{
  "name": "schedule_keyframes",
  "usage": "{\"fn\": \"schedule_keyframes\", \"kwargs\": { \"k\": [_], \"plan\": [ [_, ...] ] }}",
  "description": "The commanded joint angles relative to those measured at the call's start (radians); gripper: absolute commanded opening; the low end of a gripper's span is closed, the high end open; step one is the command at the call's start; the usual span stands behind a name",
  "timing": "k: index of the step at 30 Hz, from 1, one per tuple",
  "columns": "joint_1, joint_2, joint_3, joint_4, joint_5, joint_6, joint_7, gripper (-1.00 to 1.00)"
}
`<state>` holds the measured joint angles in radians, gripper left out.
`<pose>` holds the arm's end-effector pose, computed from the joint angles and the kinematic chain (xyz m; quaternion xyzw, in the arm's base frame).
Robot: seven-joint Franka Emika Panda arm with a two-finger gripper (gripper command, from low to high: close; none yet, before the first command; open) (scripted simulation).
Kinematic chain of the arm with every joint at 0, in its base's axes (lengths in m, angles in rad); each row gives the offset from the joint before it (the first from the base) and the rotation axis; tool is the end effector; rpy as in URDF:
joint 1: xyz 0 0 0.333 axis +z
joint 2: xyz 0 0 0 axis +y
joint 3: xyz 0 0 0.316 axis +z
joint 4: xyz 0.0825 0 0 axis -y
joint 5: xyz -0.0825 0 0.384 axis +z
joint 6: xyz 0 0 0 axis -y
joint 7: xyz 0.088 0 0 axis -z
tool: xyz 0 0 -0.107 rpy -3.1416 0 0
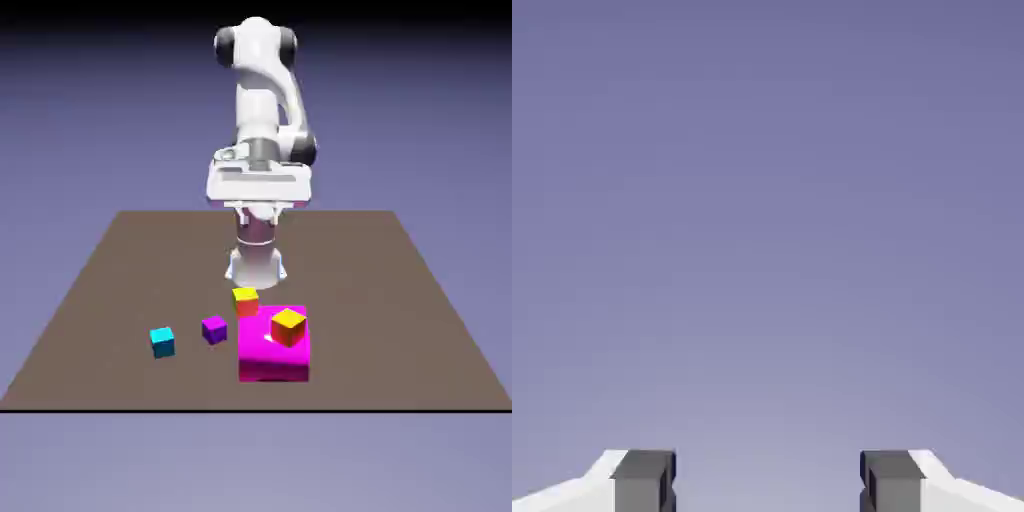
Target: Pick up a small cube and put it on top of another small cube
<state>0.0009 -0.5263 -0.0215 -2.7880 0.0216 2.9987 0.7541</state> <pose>0.3981 -0.0098 0.4464 -0.8599 0.3616 -0.3322 0.1392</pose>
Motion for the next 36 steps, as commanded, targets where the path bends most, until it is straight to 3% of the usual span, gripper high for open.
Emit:
{"fn": "schedule_keyframes", "kwargs": {
  "k": [1, 23, 30, 31, 36],
  "plan": [
    [-0.009, 0.036, -0.018, 0.018, 0.018, -0.032, 0.011, 0.0],
    [-0.212, 0.833, -0.41, 0.42, 0.413, -0.731, 0.249, 0.0],
    [-0.249, 0.987, -0.321, 0.409, 0.552, -0.594, 0.155, 0.0],
    [-0.249, 0.987, -0.321, 0.409, 0.552, -0.594, 0.155, -1.0],
    [-0.214, 0.842, -0.409, 0.422, 0.419, -0.73, 0.247, -1.0]
  ]
}}
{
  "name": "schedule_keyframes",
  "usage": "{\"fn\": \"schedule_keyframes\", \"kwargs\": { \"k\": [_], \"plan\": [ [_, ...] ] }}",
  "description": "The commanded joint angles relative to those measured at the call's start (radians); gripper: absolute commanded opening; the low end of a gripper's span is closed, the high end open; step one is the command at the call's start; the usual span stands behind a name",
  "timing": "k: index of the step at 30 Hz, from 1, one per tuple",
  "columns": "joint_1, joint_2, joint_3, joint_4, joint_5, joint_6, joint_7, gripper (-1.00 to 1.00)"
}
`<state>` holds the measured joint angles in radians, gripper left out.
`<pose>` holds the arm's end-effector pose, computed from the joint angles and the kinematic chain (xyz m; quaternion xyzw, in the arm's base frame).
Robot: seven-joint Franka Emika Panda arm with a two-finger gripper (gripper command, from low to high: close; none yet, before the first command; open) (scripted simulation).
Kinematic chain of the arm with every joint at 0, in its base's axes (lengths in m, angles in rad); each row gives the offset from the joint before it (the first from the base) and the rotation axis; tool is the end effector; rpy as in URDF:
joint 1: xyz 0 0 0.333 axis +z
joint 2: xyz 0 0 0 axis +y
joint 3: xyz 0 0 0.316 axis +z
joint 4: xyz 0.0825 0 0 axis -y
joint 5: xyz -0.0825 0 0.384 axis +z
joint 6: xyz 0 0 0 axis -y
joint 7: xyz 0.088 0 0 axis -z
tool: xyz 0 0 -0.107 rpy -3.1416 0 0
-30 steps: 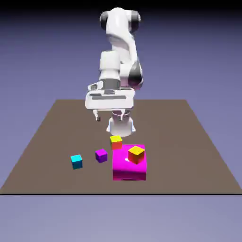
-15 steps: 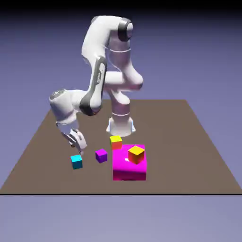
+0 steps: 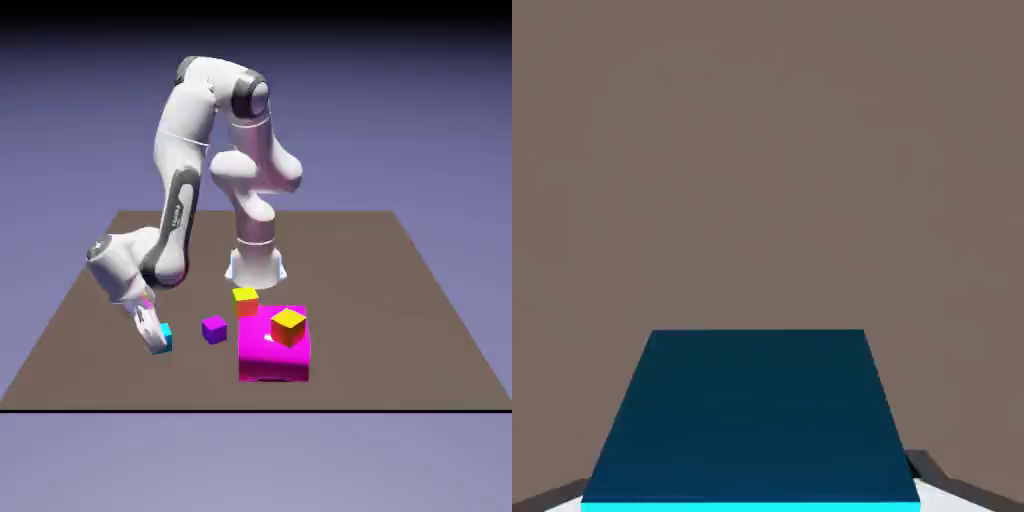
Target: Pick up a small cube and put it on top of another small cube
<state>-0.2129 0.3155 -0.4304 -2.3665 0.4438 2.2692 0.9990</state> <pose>0.3720 -0.2791 0.1805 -0.5310 0.8255 0.1865 0.0419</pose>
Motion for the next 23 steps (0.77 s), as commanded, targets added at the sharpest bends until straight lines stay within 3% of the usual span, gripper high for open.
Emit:
{"fn": "schedule_keyframes", "kwargs": {
  "k": [1, 14, 20, 21, 23],
  "plan": [
    [0.025, -0.02, 0.029, 0.014, -0.044, -0.031, -0.026, -1.0],
    [0.376, -0.247, 0.489, 0.209, -0.575, -0.411, -0.483, -1.0],
    [0.368, -0.189, 0.48, 0.09, -0.593, -0.234, -0.468, -1.0],
    [0.368, -0.189, 0.48, 0.089, -0.593, -0.234, -0.468, 1.0],
    [0.37, -0.203, 0.482, 0.119, -0.589, -0.278, -0.471, 1.0]
  ]
}}
